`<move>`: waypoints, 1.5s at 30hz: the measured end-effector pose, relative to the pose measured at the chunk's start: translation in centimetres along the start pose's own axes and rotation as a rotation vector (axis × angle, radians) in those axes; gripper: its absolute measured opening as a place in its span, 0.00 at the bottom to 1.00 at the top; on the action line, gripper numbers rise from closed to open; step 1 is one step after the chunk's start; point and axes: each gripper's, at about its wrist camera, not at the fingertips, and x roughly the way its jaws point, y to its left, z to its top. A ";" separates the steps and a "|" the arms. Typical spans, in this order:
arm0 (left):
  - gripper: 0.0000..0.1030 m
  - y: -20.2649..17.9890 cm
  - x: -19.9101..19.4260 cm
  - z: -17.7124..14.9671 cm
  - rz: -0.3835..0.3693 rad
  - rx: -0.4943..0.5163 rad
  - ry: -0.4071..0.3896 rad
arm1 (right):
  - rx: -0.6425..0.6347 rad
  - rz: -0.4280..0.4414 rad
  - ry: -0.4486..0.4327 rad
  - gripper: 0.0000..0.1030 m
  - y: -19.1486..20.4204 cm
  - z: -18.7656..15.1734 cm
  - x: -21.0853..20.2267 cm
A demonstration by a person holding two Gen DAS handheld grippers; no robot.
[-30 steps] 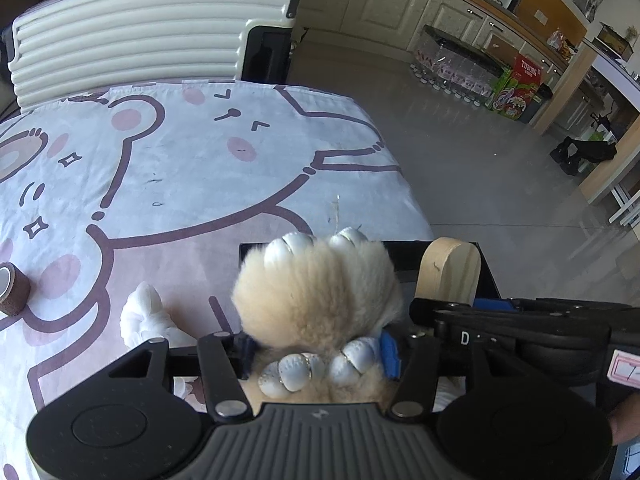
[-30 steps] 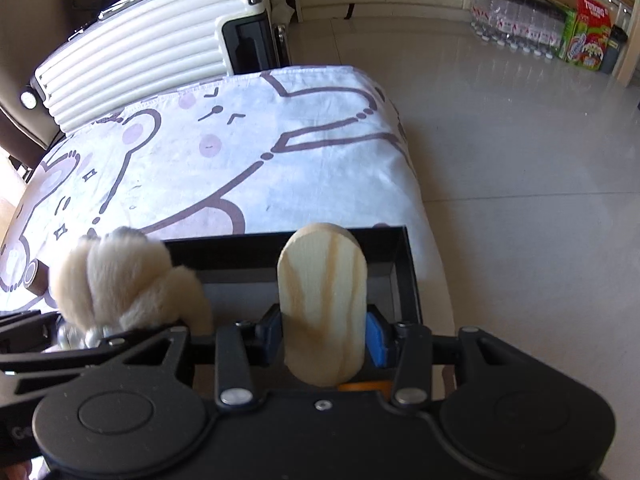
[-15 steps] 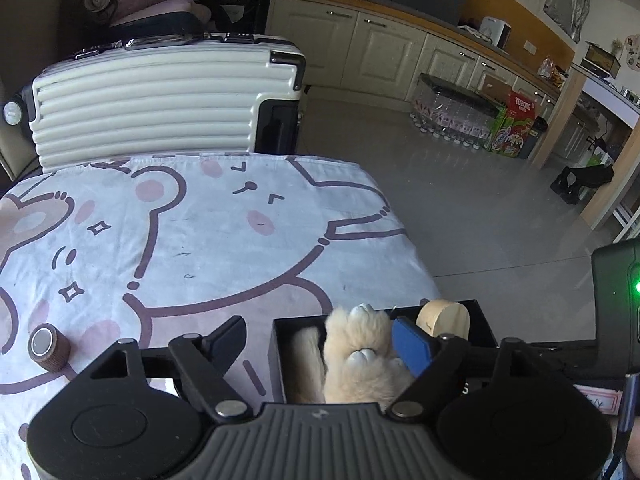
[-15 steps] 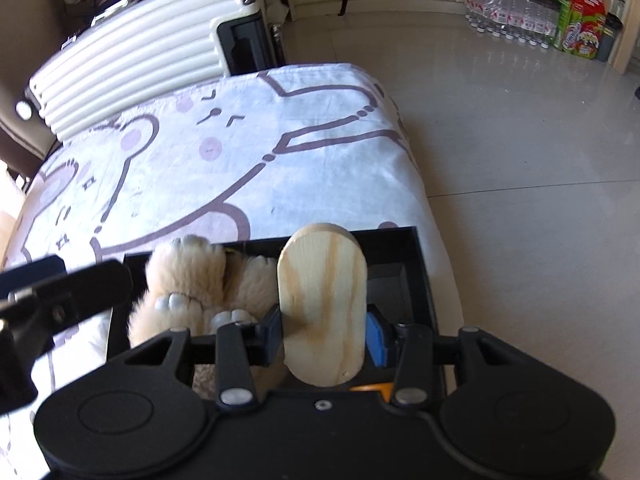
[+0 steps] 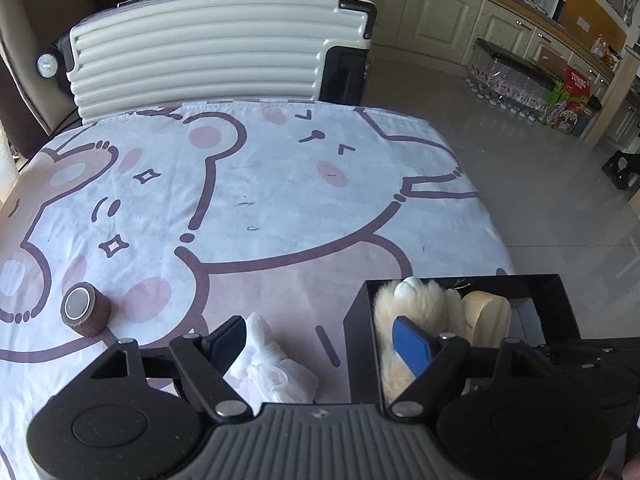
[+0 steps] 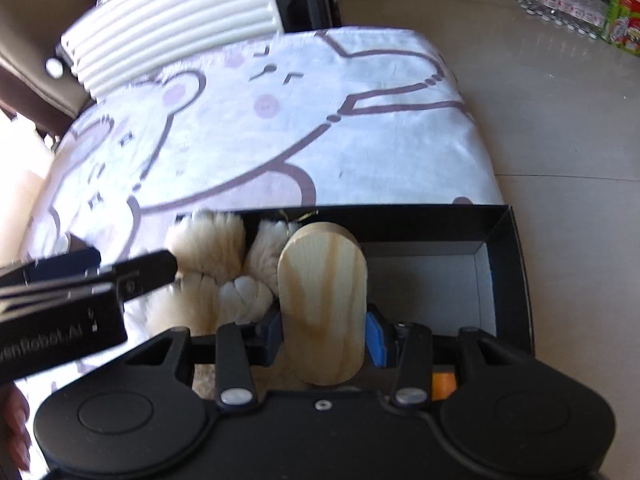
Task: Organize objects
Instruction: 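Lower both items into the black box and open both tools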
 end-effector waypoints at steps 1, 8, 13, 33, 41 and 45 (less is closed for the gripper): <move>0.78 0.0 0.1 0.0 0.005 0.004 0.006 | 0.004 0.000 0.003 0.43 0.0 0.0 0.0; 0.78 -0.1 0.0 0.0 -0.007 0.013 0.002 | 0.012 -0.020 -0.001 0.45 -0.2 0.2 -0.3; 0.78 -0.2 -0.1 0.0 -0.015 0.010 0.001 | 0.045 0.007 0.027 0.43 -1.1 0.4 -0.8; 0.78 -1.1 -1.3 -0.1 -0.031 0.030 -0.004 | 0.057 -0.035 -0.079 0.59 -1.8 0.1 -3.9; 0.78 -1.7 -2.9 -0.3 -0.036 0.049 -0.011 | 0.039 -0.059 -0.125 0.60 -2.1 -0.8 -6.8; 0.78 -2.1 -4.0 -0.6 -0.037 0.064 -0.017 | 0.042 -0.076 -0.149 0.62 -2.3 -1.6 -8.3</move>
